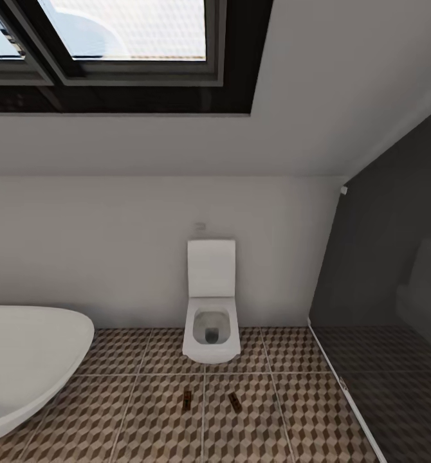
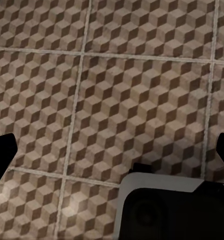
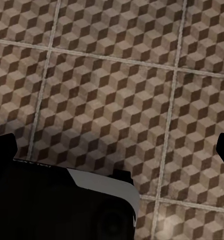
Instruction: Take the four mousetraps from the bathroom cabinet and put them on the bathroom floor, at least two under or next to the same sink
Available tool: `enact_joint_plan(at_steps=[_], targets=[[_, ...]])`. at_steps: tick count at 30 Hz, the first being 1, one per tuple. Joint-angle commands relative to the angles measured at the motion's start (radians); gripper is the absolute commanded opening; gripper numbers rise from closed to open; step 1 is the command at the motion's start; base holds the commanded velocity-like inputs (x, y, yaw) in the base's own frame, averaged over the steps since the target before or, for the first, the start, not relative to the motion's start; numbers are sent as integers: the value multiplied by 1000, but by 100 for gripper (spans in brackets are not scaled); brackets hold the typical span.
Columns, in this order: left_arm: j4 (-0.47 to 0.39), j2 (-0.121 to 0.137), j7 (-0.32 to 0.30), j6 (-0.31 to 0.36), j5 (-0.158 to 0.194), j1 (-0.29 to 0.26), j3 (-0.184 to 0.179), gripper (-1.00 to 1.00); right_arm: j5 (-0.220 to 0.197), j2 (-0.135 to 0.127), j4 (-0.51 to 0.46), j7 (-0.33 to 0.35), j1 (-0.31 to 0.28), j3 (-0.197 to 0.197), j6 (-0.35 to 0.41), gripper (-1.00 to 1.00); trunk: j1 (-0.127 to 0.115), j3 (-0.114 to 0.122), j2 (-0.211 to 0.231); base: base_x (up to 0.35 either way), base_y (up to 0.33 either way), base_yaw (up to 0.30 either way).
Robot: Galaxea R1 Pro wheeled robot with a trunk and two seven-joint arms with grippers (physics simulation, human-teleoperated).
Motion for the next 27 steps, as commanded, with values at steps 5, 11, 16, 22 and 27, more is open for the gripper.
enact_joint_plan(at_steps=[5,11,16,22,27], targets=[[2,0,7,-3,-2,31,-6,100,4,-1,0,3,0,-10,-1,100,1,-2,-2,0,0,0],[2,5,14,-3,-2,57,-4,100,3,0,1,1,0,-11,1,100,1,-2,-2,0,0,0],[2,7,90,-3,0,63,0,100,3,0,2,-21,1,-11,2,100,1,-2,-2,0,0,0],[2,1,218,-4,36,65,43,100,-7,-1,10,-119,4,-11,4,100,1,-2,-2,0,0,0],[2,-1,256,-5,55,66,61,100,-47,1,20,-187,24,-11,9,100,1,-2,-2,0,0,0]])
